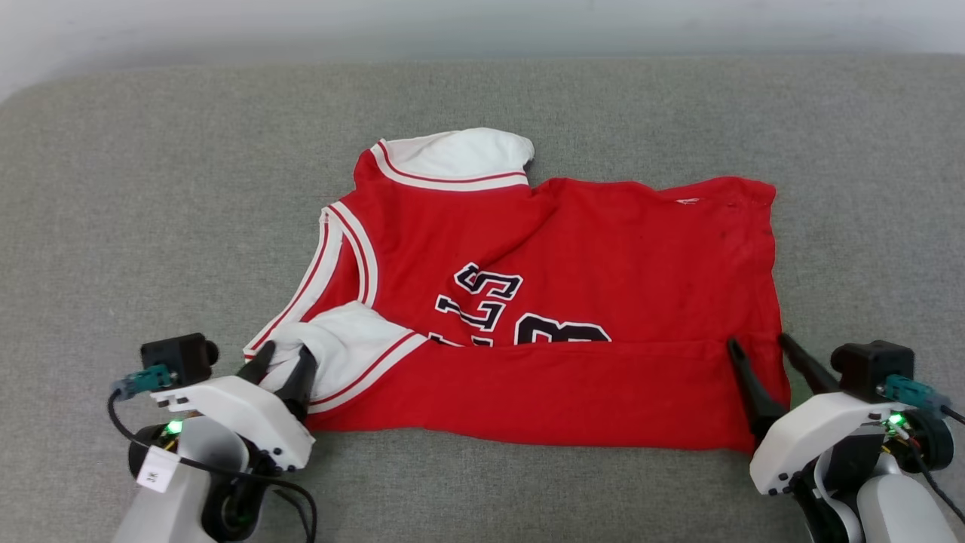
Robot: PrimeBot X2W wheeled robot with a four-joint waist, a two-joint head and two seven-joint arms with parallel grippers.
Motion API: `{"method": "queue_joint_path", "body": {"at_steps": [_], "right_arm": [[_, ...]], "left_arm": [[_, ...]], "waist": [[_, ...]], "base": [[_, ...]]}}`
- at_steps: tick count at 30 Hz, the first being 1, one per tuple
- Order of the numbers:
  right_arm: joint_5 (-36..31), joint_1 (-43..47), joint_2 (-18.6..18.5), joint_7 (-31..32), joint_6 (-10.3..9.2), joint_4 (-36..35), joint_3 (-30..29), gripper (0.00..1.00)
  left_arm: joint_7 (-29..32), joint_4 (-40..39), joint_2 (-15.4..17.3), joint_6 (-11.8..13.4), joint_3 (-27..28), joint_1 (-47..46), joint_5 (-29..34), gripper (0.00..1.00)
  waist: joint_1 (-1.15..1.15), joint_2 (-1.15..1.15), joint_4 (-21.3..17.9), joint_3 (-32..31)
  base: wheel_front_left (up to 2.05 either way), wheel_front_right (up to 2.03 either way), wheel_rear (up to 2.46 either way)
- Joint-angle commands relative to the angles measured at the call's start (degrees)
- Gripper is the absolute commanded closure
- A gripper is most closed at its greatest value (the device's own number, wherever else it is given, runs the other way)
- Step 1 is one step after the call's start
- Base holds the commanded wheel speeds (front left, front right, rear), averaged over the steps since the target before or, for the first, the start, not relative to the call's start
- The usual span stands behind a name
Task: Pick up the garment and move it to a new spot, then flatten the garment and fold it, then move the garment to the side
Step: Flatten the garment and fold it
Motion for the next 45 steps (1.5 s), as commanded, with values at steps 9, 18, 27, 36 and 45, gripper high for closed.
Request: {"method": "queue_joint_path", "body": {"at_steps": [9, 18, 27, 36, 45], "right_arm": [[-0.9, 2.8, 2.3, -4.5, -0.05, -4.8, -1.2, 0.00], [-0.1, 4.1, 3.4, -3.9, -0.05, -7.6, -1.8, 0.00], [1.5, 4.0, 4.0, -4.1, -0.05, -7.5, -2.2, 0.00], [2.8, 3.2, 4.1, -2.6, -0.05, -7.0, -5.9, 0.00], [2.2, 3.0, 2.9, 11.7, -0.05, -6.3, -11.0, 0.00]], "left_arm": [[4.7, -3.5, 5.7, 0.4, 2.7, 1.3, -2.1, 0.00], [25.9, -9.9, 13.8, -0.8, 1.5, 3.6, -8.2, 0.00], [34.6, -10.2, 13.8, 2.4, 1.3, 6.4, -12.5, 0.00], [37.2, -7.5, 9.5, 1.3, -2.9, 7.2, -13.8, 1.00], [30.3, -14.1, 12.5, 1.8, -0.9, 6.6, -9.6, 1.00]], "waist": [[-0.01, 0.00, -0.3, -4.3], [-0.01, 0.00, -2.5, -3.9], [-0.01, 0.00, -5.4, -0.8], [-0.01, 0.00, -5.6, 0.1], [-0.01, 0.00, -3.6, -1.9]], "base": [[0.00, 0.00, 0.00], [0.00, 0.00, 0.00], [0.00, 0.00, 0.00], [0.00, 0.00, 0.00], [0.00, 0.00, 0.00]]}}
